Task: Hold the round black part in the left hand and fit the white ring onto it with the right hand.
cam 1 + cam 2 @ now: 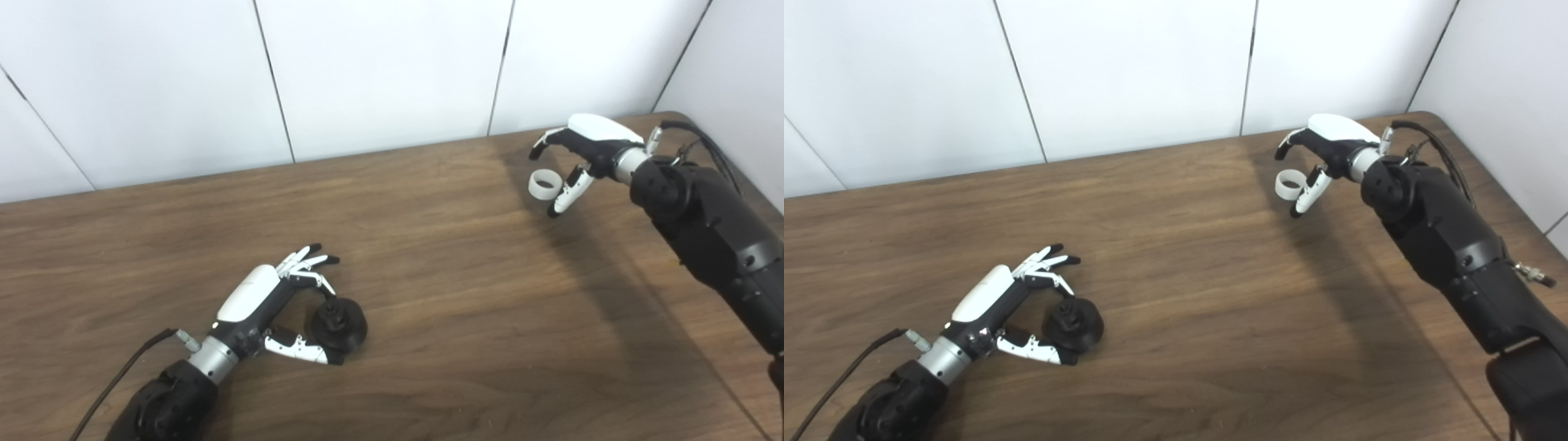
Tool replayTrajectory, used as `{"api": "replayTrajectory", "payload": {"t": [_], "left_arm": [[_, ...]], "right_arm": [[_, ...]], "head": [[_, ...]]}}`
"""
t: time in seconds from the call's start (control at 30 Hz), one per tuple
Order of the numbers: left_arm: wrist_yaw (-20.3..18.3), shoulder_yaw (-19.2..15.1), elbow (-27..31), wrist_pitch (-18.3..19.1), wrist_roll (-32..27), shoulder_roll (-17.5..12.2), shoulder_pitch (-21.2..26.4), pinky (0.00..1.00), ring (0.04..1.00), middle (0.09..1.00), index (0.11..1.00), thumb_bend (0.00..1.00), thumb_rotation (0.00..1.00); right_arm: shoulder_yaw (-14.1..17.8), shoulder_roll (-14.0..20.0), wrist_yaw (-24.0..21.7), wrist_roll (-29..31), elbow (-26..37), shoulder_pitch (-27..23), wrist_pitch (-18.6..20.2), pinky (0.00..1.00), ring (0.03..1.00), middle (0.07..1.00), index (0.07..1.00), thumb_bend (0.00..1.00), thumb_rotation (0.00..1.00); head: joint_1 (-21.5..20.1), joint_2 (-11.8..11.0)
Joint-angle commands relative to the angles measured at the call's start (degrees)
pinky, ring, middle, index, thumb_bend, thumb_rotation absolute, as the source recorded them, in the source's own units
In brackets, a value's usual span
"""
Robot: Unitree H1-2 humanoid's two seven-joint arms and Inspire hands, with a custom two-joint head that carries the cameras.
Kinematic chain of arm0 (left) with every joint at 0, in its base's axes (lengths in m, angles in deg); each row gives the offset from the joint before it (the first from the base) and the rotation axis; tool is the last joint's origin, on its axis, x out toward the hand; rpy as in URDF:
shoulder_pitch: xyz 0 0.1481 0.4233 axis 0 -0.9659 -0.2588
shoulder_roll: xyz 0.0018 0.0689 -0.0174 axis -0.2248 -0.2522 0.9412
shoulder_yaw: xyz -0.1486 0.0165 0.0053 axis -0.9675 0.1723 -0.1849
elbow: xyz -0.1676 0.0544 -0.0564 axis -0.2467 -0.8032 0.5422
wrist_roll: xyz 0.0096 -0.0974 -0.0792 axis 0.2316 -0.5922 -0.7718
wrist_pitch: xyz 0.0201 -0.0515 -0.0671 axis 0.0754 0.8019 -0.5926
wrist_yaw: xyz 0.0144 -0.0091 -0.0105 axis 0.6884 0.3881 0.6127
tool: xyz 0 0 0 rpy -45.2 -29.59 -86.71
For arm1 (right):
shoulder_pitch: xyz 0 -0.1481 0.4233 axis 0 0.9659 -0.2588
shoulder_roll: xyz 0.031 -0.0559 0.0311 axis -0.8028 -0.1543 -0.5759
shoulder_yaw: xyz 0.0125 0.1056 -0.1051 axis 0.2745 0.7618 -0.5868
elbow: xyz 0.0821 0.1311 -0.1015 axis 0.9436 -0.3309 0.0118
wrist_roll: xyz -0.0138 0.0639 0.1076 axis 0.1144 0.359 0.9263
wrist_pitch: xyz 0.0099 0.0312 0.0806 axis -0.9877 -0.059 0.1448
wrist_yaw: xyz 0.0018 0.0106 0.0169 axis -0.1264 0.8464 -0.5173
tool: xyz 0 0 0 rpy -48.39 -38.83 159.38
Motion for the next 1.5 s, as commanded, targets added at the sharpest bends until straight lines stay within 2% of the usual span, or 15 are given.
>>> {"api": "replayTrajectory", "payload": {"t": [0.0,0.23,0.53,0.93,1.47], "left_arm": [[0.2,-0.2,1.6,-1.3,-0.8,-1.2,0.3,1.00,1.000,0.894,0.483,0.52,0.05],[-0.3,-0.5,2.5,-1.1,-0.8,-1.3,-0.3,1.00,1.000,0.893,0.483,0.52,0.05],[-1.5,-1.2,4.5,-0.2,-1.1,-1.6,-1.2,1.00,1.000,0.896,0.483,0.52,0.05],[-1.9,-1.7,5.5,-0.6,-1.6,-1.7,-1.8,1.00,1.000,0.895,0.484,0.52,0.05],[-4.2,-2.8,9.9,1.7,-1.8,-1.5,-3.4,1.00,1.000,0.896,0.483,0.52,0.05]], "right_arm": [[1.5,1.2,1.9,-0.2,0.8,-2.8,-1.5,0.81,0.936,0.898,0.734,0.85,0.11],[1.9,1.0,2.9,-0.2,0.3,-2.5,-2.2,0.81,0.930,0.890,0.727,0.82,0.11],[1.7,0.7,2.4,-0.7,-0.3,-2.3,-0.7,0.82,0.937,0.892,0.735,0.79,0.09],[2.0,0.2,3.0,-0.4,-1.0,-1.2,-0.6,0.82,0.938,0.894,0.740,0.80,0.10],[1.8,-0.3,2.9,-0.4,-2.8,-0.5,-0.5,0.82,0.933,0.894,0.744,0.76,0.13]], "head": [[0.1,0.1],[0.2,-0.2],[0.5,0.0],[0.7,0.6],[1.3,1.6]]}}
